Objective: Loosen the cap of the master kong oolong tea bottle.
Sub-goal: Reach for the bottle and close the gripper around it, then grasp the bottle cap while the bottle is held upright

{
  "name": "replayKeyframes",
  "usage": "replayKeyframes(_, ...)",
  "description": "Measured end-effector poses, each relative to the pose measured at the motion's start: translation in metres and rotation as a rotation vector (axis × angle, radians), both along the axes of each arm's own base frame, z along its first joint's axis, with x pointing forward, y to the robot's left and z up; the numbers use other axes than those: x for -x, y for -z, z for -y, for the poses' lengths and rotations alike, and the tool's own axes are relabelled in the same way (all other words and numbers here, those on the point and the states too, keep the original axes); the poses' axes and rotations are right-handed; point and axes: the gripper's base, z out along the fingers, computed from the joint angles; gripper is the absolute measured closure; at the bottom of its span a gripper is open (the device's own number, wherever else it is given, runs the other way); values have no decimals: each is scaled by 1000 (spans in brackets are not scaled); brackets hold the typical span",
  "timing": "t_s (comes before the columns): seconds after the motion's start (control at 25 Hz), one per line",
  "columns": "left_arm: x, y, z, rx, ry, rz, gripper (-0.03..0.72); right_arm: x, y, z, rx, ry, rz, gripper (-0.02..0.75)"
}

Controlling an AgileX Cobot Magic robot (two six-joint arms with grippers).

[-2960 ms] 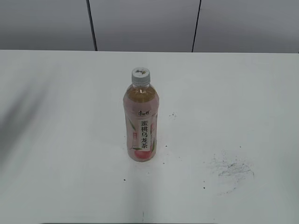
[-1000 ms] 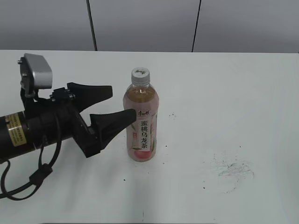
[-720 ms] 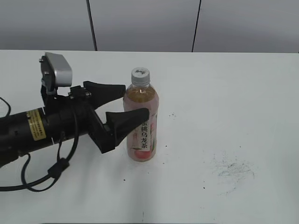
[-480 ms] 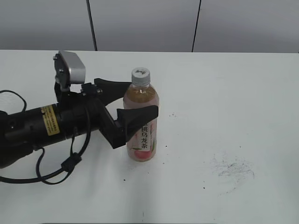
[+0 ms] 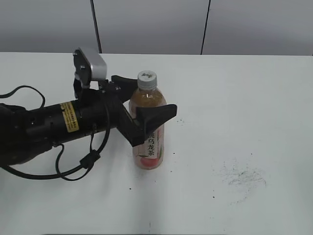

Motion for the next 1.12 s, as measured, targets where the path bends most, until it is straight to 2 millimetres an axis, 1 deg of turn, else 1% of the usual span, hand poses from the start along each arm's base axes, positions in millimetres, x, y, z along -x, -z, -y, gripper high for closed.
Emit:
replayKeyframes(0.2, -3, 14, 1, -24, 2, -33, 101, 0, 0, 0, 0, 0, 0, 182)
replayKeyframes(0.36, -3, 15, 1, -32, 3, -23, 109, 0, 0, 0, 0, 0, 0, 182)
replayKeyframes(0.44, -3, 15, 1, -36, 4, -17, 136, 0, 0, 0, 0, 0, 0, 182)
replayKeyframes(0.6, -3, 15, 2, -37, 5, -13, 243, 0, 0, 0, 0, 0, 0, 182)
replayKeyframes(1.12, -2, 15, 2, -35, 9, -8, 243, 0, 0, 0, 0, 0, 0, 182)
